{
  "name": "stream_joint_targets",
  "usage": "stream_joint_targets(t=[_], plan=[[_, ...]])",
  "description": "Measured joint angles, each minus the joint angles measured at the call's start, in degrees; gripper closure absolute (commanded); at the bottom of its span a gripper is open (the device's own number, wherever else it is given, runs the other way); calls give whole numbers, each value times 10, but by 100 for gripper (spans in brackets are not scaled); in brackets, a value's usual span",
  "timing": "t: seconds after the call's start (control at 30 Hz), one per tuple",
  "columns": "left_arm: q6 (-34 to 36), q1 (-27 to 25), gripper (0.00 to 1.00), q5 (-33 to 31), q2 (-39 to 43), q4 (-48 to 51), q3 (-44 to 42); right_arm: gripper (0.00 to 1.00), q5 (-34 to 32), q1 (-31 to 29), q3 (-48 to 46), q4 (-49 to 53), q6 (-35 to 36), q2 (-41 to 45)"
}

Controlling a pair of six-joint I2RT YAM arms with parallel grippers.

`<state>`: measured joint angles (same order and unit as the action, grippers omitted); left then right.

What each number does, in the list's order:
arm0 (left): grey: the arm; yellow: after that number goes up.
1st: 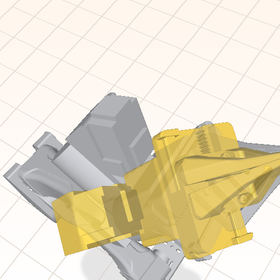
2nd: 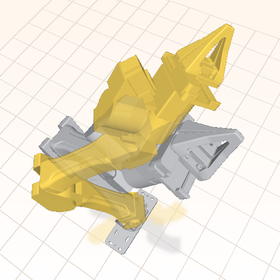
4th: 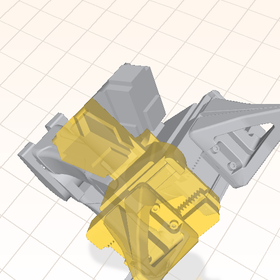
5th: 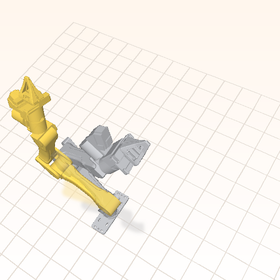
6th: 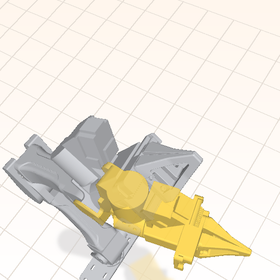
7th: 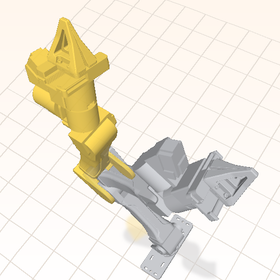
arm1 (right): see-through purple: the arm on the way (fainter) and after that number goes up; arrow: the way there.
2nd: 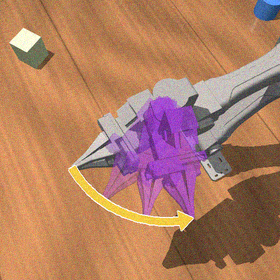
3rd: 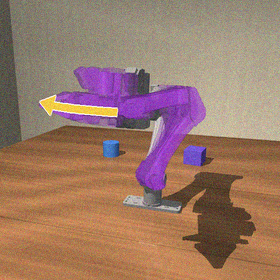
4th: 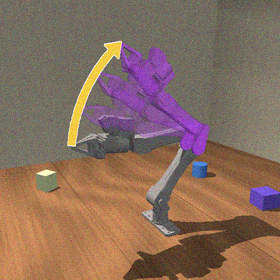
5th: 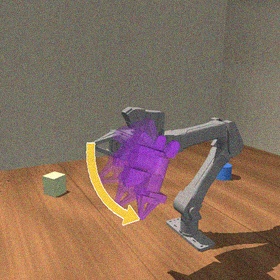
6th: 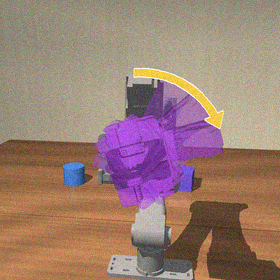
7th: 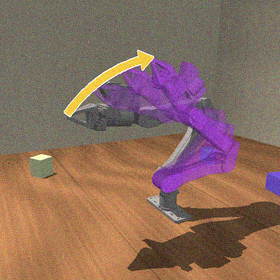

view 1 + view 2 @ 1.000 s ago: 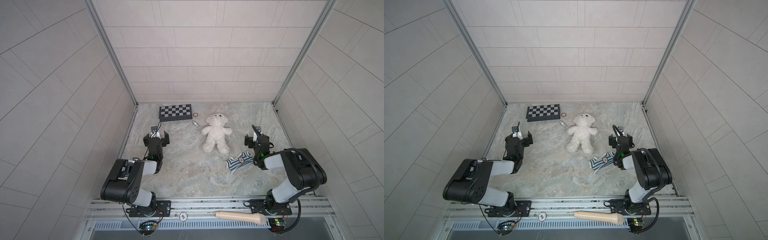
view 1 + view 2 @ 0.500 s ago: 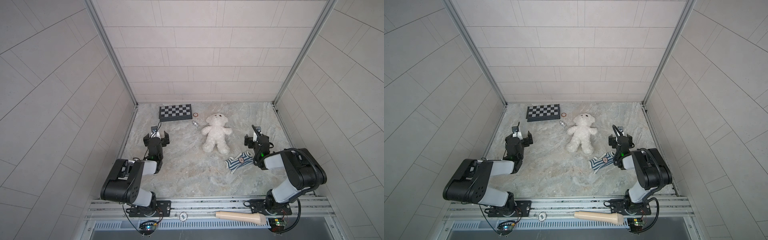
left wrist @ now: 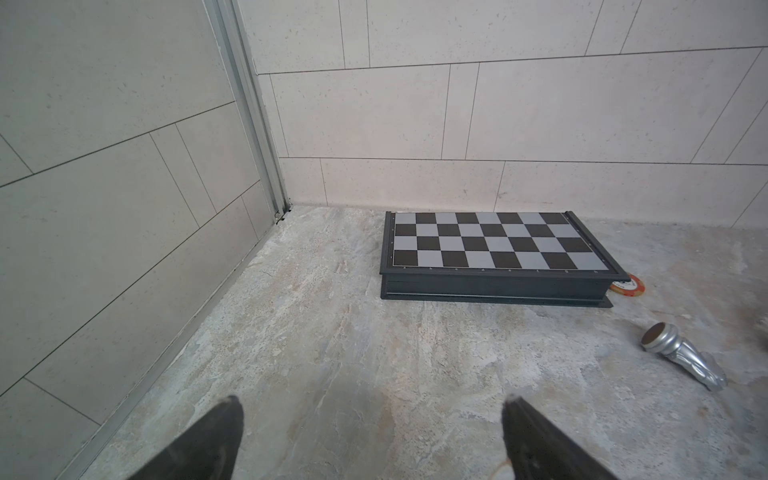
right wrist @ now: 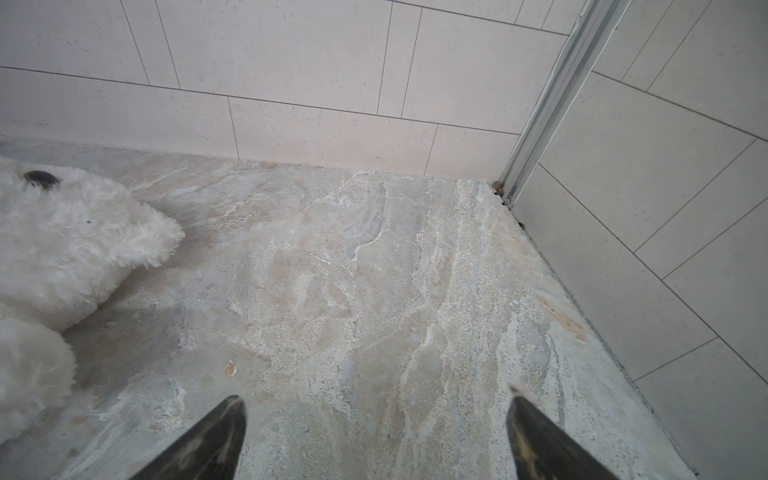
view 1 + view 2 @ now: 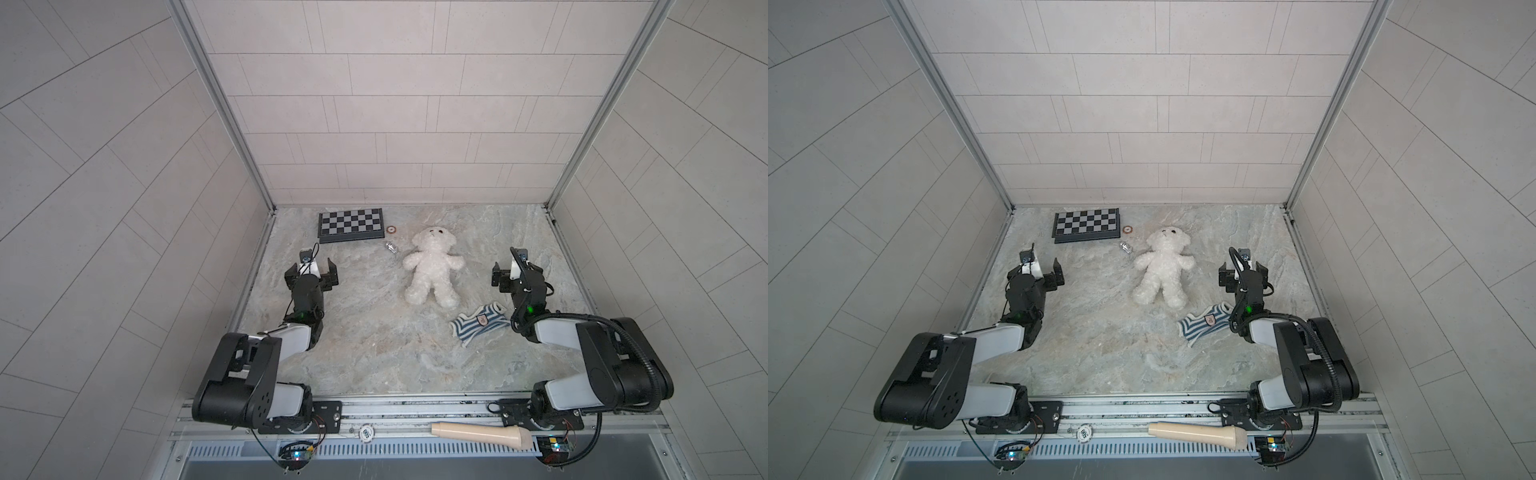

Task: Dress the teddy bear
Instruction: 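Reach the left gripper to the white teddy bear while the right moves above the sweater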

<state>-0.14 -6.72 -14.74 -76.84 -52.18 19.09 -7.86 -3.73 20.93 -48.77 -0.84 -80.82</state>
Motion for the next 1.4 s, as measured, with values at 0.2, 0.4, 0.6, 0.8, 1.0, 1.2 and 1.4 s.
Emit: stream_joint_targets(t=[0.2, 0.4, 0.6, 0.8, 1.0, 1.2, 1.4], plan=[[-5, 0, 0, 4, 81, 81, 6, 0, -11, 0, 10, 97, -9, 67], [-71, 0, 0, 21, 177, 167, 24, 0, -33, 0, 28, 191, -58, 156], [-196, 0, 0, 77, 225, 313, 94, 1, -13, -2, 96, 323, -105, 188], [-274, -45, 0, 132, 190, 465, 220, 0, 43, -12, 129, 431, -133, 189], [-298, -123, 0, 186, 125, 517, 255, 1, 110, -40, 160, 495, -140, 173], [-306, -208, 0, 196, 18, 581, 340, 0, 176, -70, 174, 527, -143, 141], [-305, -301, 6, 175, -92, 643, 464, 1, 206, -99, 151, 537, -152, 139]])
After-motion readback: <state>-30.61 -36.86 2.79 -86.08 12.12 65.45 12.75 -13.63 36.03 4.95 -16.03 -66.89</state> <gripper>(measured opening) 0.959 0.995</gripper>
